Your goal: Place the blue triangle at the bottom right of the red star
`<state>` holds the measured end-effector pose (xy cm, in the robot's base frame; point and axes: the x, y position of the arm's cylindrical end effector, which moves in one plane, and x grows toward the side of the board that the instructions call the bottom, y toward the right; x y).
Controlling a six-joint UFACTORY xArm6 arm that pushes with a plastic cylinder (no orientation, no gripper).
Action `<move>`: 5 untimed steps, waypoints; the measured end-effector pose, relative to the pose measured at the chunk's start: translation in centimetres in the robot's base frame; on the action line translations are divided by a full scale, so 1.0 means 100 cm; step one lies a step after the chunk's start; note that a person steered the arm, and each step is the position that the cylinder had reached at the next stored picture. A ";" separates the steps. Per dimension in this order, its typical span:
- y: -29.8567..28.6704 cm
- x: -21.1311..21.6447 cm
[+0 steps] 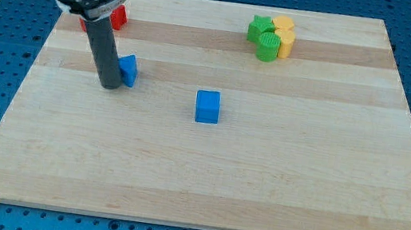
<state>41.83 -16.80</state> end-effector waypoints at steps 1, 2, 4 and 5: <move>0.036 0.017; 0.053 0.028; 0.033 -0.009; 0.031 -0.017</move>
